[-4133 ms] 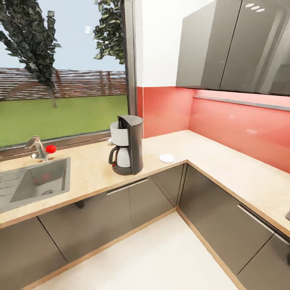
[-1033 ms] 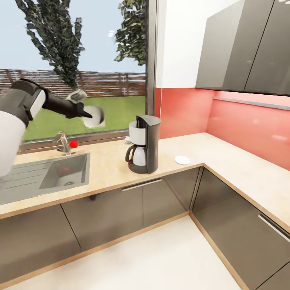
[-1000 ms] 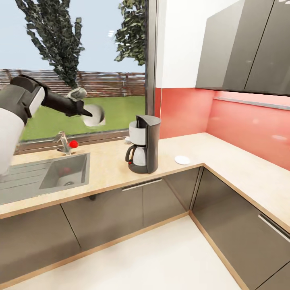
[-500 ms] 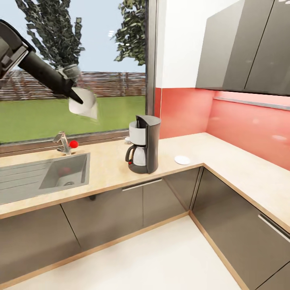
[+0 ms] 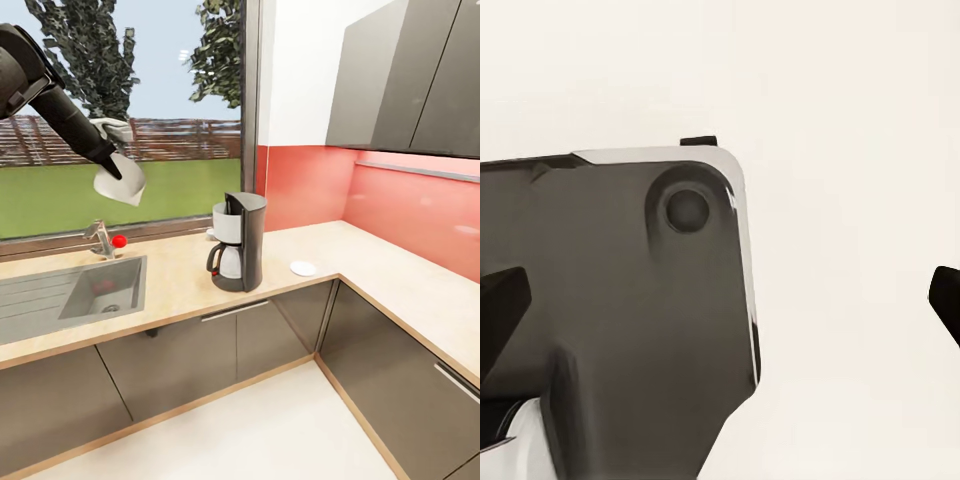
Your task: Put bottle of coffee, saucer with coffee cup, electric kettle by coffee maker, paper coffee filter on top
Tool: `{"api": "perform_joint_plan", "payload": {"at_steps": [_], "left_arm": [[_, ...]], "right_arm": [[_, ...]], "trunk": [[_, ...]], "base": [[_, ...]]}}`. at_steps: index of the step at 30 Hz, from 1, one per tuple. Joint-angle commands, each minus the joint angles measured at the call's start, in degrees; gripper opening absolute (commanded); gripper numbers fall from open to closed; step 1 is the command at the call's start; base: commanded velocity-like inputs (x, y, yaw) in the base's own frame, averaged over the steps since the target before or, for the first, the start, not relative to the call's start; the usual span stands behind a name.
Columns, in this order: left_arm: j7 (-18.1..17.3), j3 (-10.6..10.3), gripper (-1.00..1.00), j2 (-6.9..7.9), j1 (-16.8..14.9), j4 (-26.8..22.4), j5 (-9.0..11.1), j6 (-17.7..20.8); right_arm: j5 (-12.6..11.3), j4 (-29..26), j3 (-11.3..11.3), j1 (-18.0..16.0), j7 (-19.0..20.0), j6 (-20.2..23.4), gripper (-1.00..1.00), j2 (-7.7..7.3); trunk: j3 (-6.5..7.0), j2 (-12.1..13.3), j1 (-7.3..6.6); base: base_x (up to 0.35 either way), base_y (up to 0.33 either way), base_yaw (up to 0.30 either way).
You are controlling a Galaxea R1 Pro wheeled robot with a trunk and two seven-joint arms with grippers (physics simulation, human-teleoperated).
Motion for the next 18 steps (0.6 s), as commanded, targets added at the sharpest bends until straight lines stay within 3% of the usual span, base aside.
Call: {"api": "perform_joint_plan", "payload": {"at_steps": [1,8,18], "left_arm": [[-0.4,0.1,-1.0,0.03,0.0,-0.2,-0.6,0.2],[-0.4,0.2,-1.0,-1.21,0.0,-0.2,-0.5,0.2],[-0.4,0.2,-1.0,-4.86,2.0,-0.2,-0.6,0.2]], "right_arm": [[-0.4,0.0,-0.1,0.0,0.1,-0.2,1.0,-0.02],[-0.4,0.0,-0.1,0.0,0.0,-0.2,1.0,-0.25],[-0.4,0.1,-0.1,0.0,-0.1,-0.2,1.0,-0.33]], "trunk": [[-0.12,-0.1,0.06],[-0.12,-0.1,0.06],[-0.12,-0.1,0.06]], "base": [[0.32,0.0,0.0],[0.329,0.0,0.0],[0.33,0.0,0.0]]}}
